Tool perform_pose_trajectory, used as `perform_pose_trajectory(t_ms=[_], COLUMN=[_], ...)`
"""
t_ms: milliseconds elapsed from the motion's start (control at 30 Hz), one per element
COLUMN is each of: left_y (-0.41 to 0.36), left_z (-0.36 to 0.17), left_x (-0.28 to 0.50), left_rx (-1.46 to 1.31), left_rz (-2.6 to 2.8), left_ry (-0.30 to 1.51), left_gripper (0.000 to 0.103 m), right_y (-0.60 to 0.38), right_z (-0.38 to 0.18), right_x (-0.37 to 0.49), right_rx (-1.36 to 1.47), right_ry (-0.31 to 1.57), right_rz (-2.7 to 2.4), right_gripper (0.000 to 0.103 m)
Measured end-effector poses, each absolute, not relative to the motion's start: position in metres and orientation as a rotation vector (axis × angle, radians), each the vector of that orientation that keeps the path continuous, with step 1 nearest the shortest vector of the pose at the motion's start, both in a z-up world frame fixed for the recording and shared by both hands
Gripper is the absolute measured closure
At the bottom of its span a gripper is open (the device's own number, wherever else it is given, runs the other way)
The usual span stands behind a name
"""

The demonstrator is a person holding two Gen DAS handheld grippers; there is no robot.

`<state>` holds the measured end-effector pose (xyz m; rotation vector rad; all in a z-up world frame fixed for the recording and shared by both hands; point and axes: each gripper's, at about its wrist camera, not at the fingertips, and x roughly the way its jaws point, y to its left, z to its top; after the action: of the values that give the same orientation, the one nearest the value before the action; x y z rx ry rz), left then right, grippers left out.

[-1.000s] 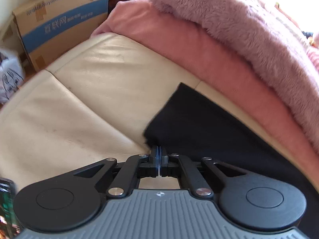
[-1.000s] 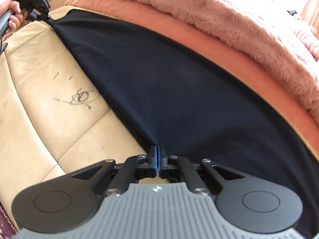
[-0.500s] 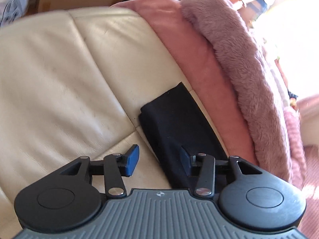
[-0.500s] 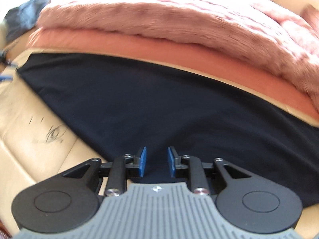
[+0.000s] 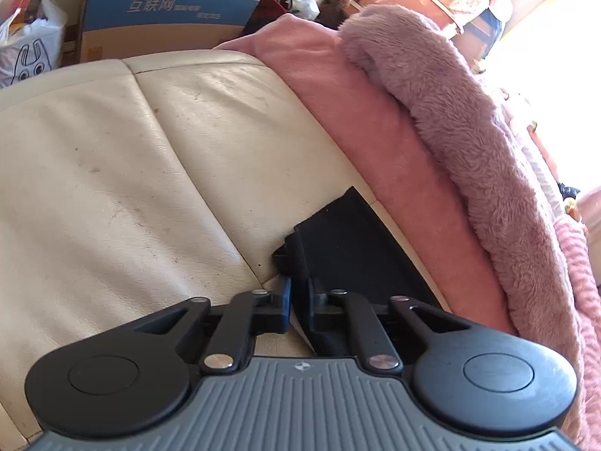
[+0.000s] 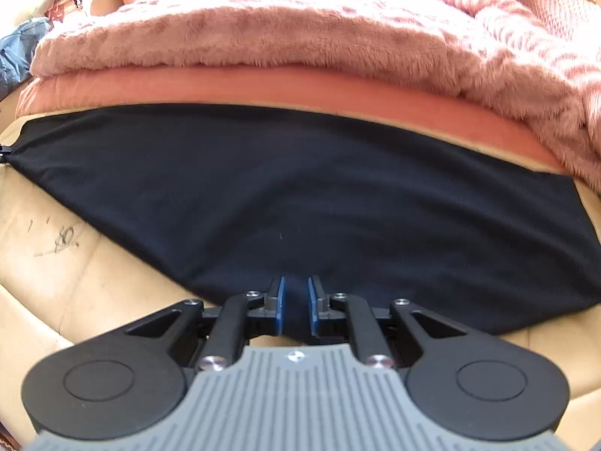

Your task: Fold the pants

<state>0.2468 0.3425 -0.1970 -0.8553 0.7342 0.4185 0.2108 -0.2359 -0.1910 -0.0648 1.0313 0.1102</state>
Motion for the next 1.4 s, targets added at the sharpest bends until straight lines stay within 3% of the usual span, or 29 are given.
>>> perform_pose_trajectory(t_ms=[300, 533, 767, 933, 1133, 1300, 1400], left_y=[0.34, 0.306, 0.206, 0.105, -0.022, -0.088, -0.091], left_z=[-0.192, -0.137, -0.065, -0.045, -0.09, -0.168, -0.19], left_x=[0.248, 0.249, 0.249, 0.245, 0.221, 0.196, 0.187], left_rx=[-0.849, -0.732, -0.402, -0.151, 0.105, 0.25, 0.192], left_rz=[0.426, 0.298, 0.11, 0.003, -0.15, -0.339, -0.474], left_ry=[0.709, 0.6, 0.486, 0.439, 0.496, 0.737, 0.875], left_gripper=[0.1, 0.1, 0.1, 0.1, 0.1, 0.099, 0.087], right_y=[-0.234, -0.235, -0.219, -0.219, -0.235, -0.249, -0.25], right_z=[-0.201, -0.177, -0.161, -0.154, -0.153, -0.159, -0.163], right_x=[0.192, 0.194, 0.197, 0.196, 0.185, 0.17, 0.163], right_rx=[-0.097, -0.02, 0.003, 0.033, 0.091, 0.154, 0.164], right_ry=[1.039, 0.978, 0.897, 0.85, 0.84, 0.873, 0.894], right_rz=[0.117, 0.125, 0.186, 0.192, 0.187, 0.165, 0.167], right_gripper=[0.098, 0.098, 0.098, 0.098, 0.098, 0.097, 0.097])
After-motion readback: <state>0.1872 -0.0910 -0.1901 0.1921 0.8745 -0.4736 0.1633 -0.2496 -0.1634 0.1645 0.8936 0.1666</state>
